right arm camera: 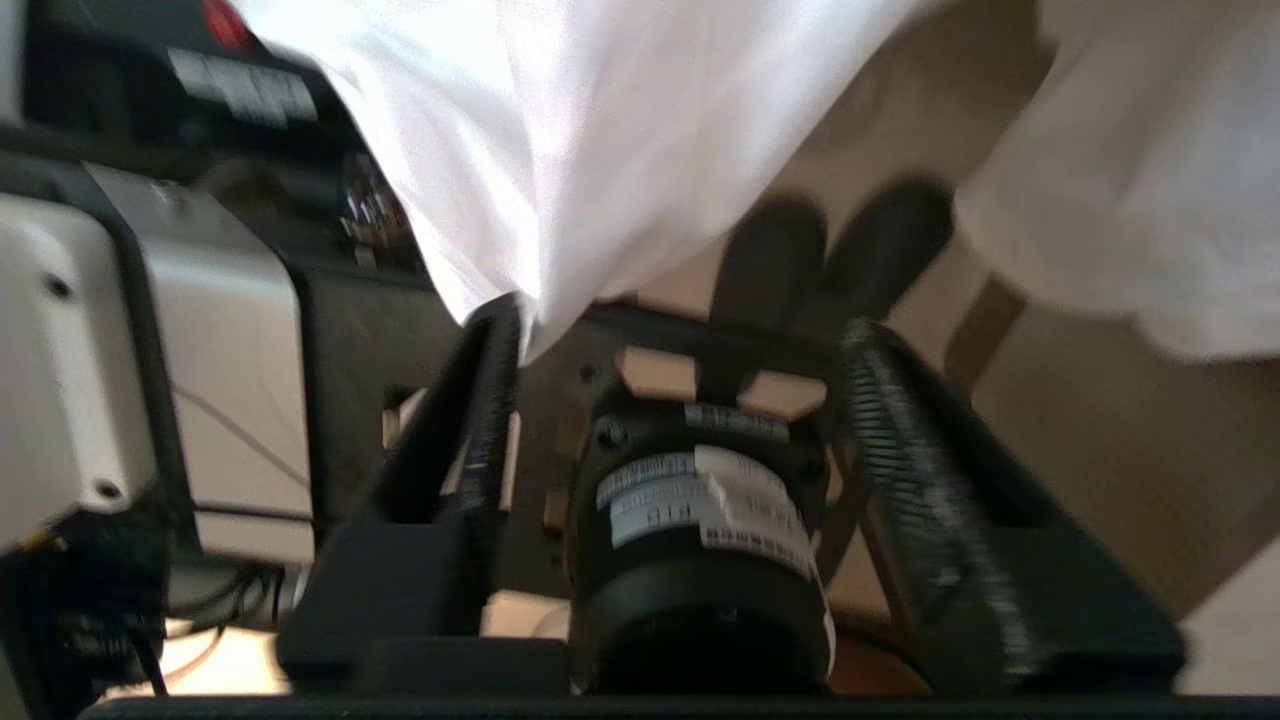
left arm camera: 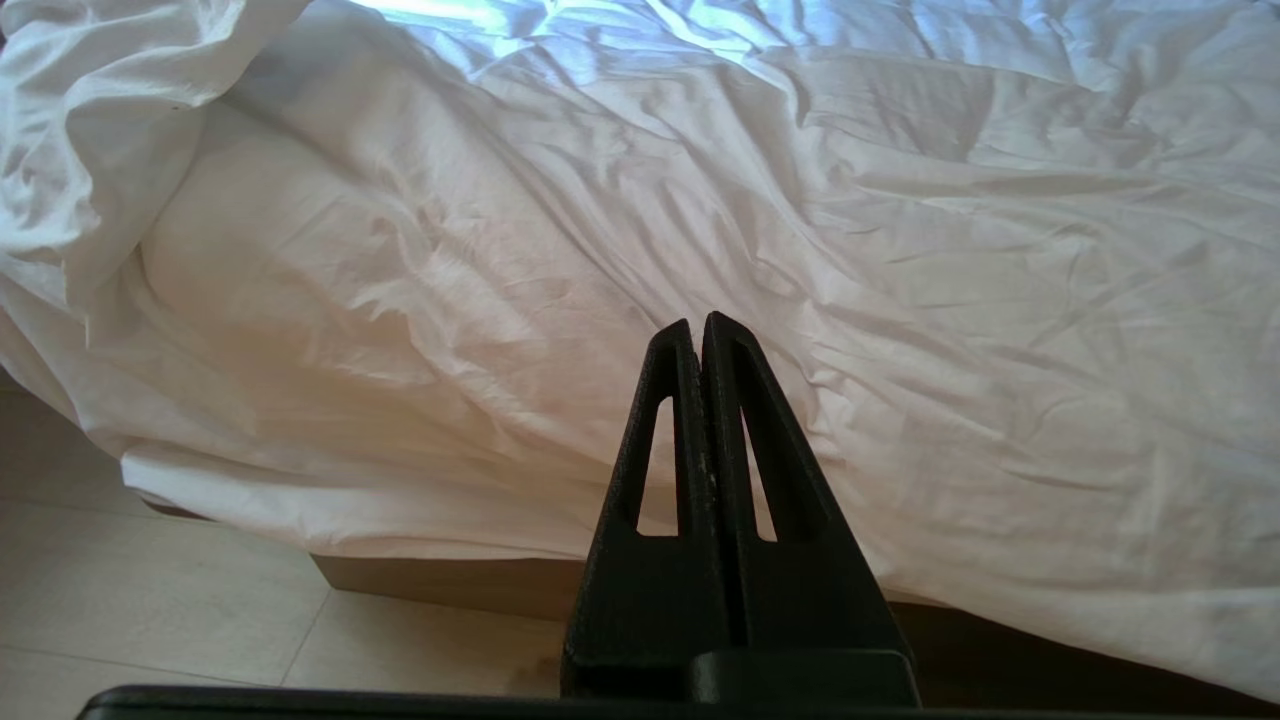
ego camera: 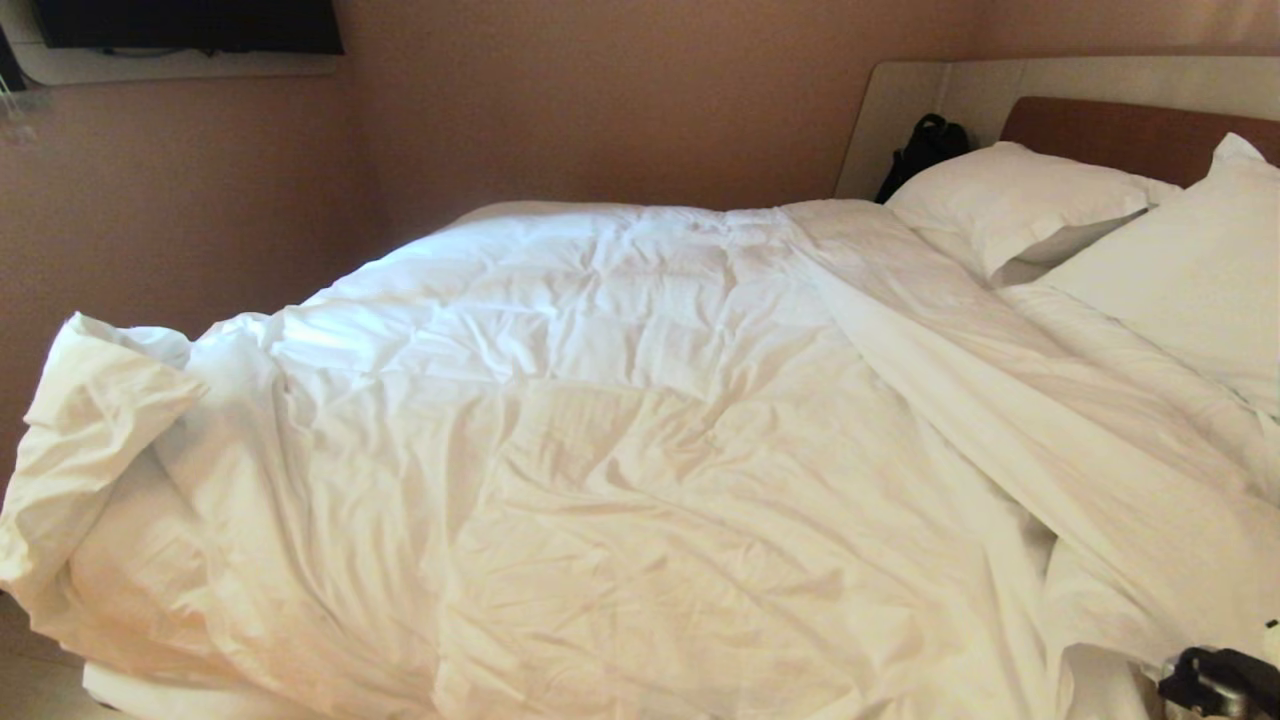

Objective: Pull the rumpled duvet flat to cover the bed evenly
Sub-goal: Flatten the corners of the folded blanket

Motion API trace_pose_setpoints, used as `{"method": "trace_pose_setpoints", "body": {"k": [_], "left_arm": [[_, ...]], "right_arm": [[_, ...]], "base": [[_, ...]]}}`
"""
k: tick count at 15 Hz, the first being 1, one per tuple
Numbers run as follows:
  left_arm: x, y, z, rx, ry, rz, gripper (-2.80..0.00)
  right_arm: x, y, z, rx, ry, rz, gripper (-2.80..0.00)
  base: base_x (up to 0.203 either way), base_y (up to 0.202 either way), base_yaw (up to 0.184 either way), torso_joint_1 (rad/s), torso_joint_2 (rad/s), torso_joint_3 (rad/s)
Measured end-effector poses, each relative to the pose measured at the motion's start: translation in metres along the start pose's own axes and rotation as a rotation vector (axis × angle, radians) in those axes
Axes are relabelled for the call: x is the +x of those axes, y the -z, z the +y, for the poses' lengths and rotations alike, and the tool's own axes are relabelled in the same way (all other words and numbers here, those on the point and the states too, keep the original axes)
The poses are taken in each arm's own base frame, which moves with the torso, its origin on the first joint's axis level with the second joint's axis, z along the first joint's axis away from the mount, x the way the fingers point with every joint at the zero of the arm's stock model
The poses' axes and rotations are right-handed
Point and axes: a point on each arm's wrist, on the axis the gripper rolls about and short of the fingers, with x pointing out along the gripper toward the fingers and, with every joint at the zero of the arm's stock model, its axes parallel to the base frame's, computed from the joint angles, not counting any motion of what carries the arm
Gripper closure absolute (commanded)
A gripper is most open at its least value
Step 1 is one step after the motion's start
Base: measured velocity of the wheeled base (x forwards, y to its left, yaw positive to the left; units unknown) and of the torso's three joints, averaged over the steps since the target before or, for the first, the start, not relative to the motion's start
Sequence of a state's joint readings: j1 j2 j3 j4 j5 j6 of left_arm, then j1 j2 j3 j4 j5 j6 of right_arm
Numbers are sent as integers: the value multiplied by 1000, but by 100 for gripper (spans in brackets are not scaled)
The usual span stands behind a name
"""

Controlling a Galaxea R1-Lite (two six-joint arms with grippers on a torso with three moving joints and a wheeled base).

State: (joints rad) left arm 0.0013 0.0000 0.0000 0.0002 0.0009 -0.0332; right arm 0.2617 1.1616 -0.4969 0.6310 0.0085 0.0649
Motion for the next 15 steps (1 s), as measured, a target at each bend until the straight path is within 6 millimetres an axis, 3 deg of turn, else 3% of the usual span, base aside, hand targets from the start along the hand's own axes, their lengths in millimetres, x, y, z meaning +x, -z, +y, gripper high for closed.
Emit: {"method": "trace_pose_setpoints", "body": {"k": [5, 7, 9, 11, 15], "left_arm": [[0, 0, 0, 0, 0, 0, 0], [0, 0, 0, 0, 1, 0, 0], [0, 0, 0, 0, 0, 0, 0], [0, 0, 0, 0, 0, 0, 0], [0, 0, 0, 0, 0, 0, 0]], "right_arm": [[-34, -4, 2, -3, -62, -228, -280], [-62, -16, 3, 7, -92, -364, -280], [-77, -29, 2, 36, -91, -412, -280], [-77, -43, 1, 59, -66, -406, -280], [-54, -76, -1, 86, 31, -335, -280]], "base": [[0, 0, 0, 0, 0, 0], [0, 0, 0, 0, 0, 0], [0, 0, 0, 0, 0, 0], [0, 0, 0, 0, 0, 0], [0, 0, 0, 0, 0, 0]]}}
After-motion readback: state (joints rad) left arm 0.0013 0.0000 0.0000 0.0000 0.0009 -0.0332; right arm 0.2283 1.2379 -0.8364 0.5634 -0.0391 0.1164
